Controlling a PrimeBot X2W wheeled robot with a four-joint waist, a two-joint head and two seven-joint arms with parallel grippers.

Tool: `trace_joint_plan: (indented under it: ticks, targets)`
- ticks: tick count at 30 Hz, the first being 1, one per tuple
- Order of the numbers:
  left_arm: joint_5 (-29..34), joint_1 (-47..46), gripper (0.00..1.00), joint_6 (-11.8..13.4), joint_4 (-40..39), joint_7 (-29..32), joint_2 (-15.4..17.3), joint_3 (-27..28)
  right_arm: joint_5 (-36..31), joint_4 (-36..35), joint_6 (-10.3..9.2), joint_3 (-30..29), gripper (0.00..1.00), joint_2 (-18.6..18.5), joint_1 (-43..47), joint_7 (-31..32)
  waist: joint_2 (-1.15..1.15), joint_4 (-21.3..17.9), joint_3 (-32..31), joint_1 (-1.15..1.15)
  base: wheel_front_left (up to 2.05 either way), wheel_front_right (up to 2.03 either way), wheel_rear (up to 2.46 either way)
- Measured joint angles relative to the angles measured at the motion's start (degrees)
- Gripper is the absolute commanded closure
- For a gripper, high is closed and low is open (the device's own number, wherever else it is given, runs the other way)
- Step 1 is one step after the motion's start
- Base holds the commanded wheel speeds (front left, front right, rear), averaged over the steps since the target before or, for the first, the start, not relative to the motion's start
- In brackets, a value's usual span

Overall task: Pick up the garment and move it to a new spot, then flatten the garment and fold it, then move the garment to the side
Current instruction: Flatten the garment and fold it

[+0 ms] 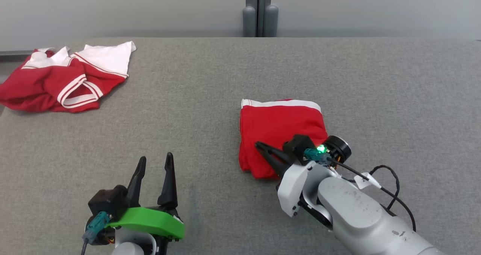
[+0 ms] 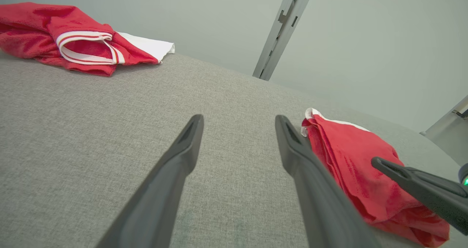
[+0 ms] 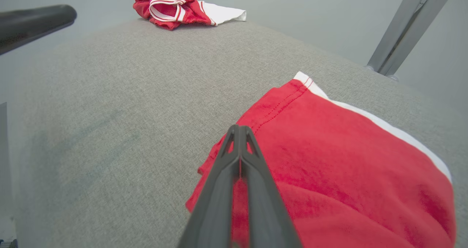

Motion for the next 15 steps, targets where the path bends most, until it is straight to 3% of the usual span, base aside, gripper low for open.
trace_joint_plan:
  ticks: [1,2,8,15]
  targets:
    - [0.47,-0.10,0.00,-0.05,0.12,0.00,0.09,0.04,0.07,-0.18,0.00,-0.88,0.24,0.01,0.01,-0.30,0.00,-0.22,-0.22,0.00,0.00,0.00,0.00]
    - [0.94,-0.33,0.00,-0.15,0.30,-0.01,0.15,0.03,0.09,-0.43,0.00,-2.36,0.00,-0.01,0.00,-0.74,0.00,-0.53,-0.51,0.00,0.00,0.00,0.00]
    - [3.08,-0.87,0.00,-0.47,1.26,-0.01,0.15,0.07,-2.33,-1.57,0.00,-12.37,0.00,-0.01,1.71,-1.68,0.00,-2.56,-2.22,0.00,0.00,0.00,0.00]
    - [5.01,0.26,0.00,-0.51,2.34,-0.01,0.01,0.60,-8.34,-6.68,0.00,-28.94,0.00,-0.01,9.47,-1.82,0.00,-4.49,-4.42,0.00,0.00,0.00,0.00]
